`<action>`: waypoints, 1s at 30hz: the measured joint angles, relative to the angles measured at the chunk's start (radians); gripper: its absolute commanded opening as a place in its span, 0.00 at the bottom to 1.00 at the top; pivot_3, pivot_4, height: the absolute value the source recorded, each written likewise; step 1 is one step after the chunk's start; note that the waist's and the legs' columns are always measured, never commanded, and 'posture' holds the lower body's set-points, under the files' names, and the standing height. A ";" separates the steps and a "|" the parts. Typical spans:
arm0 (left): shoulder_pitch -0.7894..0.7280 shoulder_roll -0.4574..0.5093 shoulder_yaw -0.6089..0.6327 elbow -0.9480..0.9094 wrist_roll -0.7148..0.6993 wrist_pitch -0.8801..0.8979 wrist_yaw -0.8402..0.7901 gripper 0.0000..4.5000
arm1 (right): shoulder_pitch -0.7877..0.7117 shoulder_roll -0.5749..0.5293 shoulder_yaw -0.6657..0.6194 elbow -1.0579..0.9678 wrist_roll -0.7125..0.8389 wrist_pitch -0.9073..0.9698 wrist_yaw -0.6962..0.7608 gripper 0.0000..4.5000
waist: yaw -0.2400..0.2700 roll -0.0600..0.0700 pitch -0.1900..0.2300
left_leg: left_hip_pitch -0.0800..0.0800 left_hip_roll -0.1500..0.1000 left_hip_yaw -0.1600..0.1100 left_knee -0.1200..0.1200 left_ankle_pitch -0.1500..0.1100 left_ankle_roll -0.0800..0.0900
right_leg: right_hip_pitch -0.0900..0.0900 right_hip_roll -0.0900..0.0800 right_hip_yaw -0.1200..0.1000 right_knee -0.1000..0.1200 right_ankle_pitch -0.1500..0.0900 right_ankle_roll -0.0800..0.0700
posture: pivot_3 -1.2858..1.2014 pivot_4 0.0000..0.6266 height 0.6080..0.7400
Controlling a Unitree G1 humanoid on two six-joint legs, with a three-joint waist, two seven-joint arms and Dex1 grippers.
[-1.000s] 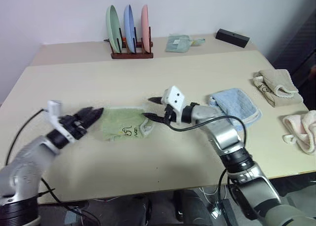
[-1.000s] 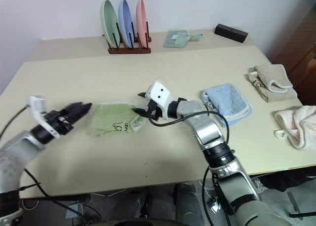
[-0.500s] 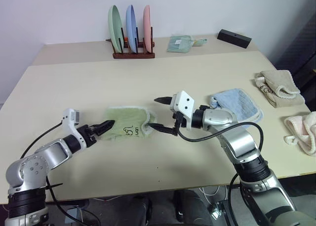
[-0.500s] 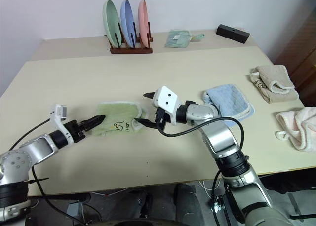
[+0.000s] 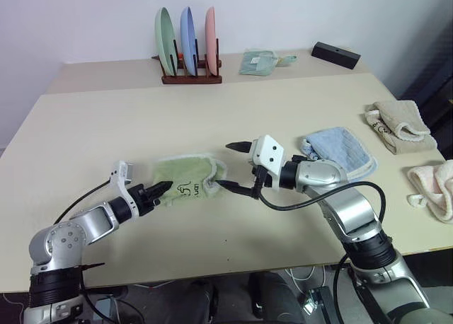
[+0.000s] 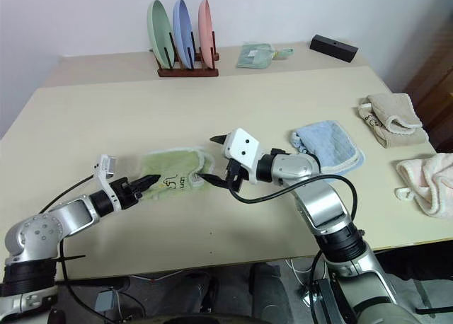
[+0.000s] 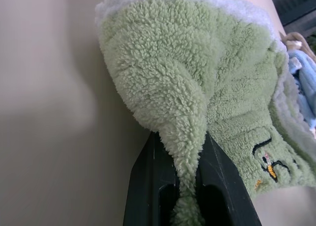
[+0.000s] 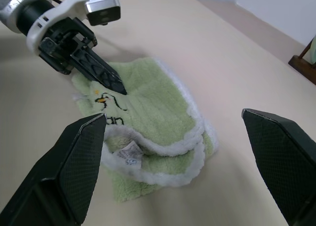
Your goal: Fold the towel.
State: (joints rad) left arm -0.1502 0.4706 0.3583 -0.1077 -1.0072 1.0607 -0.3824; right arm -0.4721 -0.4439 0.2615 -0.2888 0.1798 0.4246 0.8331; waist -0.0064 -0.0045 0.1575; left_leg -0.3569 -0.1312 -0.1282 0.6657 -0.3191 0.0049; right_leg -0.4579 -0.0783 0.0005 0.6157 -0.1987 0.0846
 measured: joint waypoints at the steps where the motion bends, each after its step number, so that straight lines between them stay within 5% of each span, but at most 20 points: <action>1: 0.000 -0.010 0.009 -0.003 -0.008 0.000 0.006 0.01 | 0.000 -0.001 0.001 0.000 -0.001 -0.002 0.000 1.00 | 0.000 0.000 0.000 | 0.000 0.000 0.000 0.000 0.000 0.000 | 0.000 0.000 0.000 0.000 0.000 0.000 | 0.52 0.24 1.00; 10: -0.133 -0.083 0.447 0.110 -0.033 -0.359 0.335 0.01 | 0.012 -0.017 0.002 0.008 -0.010 -0.038 0.000 1.00 | -0.004 -0.001 0.000 | 0.000 0.001 0.001 -0.001 0.000 -0.001 | -0.001 0.000 0.000 -0.001 0.000 0.000 | 0.52 0.24 1.00; 16: -0.072 -0.148 0.561 0.133 -0.049 -0.464 0.485 0.01 | 0.012 -0.016 0.009 0.027 -0.014 -0.067 0.010 1.00 | 0.020 -0.003 -0.001 | 0.001 0.000 0.001 0.001 -0.001 0.000 | 0.002 0.000 -0.001 -0.001 0.000 0.000 | 0.52 0.24 1.00; 19: -0.042 -0.196 0.568 0.133 -0.096 -0.463 0.508 0.23 | 0.006 -0.015 0.012 0.052 -0.023 -0.080 0.015 1.00 | 0.025 -0.006 -0.001 | 0.001 0.000 0.000 0.002 -0.001 0.000 | 0.003 0.000 -0.002 -0.001 0.000 0.000 | 0.52 0.24 1.00; 26: -0.006 -0.208 0.569 0.101 -0.206 -0.464 0.540 0.97 | 0.001 -0.016 0.015 0.074 -0.039 -0.107 0.022 1.00 | 0.017 -0.008 -0.002 | 0.001 0.001 0.001 0.001 -0.001 0.000 | 0.002 0.000 -0.001 -0.001 0.000 0.000 | 0.52 0.24 1.00; 30: 0.062 -0.207 0.568 0.061 -0.254 -0.455 0.559 0.99 | 0.001 -0.017 0.014 0.079 -0.039 -0.111 0.029 1.00 | 0.019 -0.009 -0.002 | 0.001 0.001 0.001 0.002 -0.001 0.000 | 0.002 0.001 -0.001 -0.001 0.000 0.000 | 0.52 0.24 1.00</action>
State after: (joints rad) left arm -0.0883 0.2640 0.9262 -0.0470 -1.2607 0.6061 0.1762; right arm -0.4710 -0.4609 0.2759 -0.2101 0.1406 0.3134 0.8622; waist 0.0124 -0.0134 0.1558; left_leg -0.3558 -0.1300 -0.1277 0.6672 -0.3197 0.0045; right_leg -0.4555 -0.0777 -0.0009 0.6145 -0.1983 0.0843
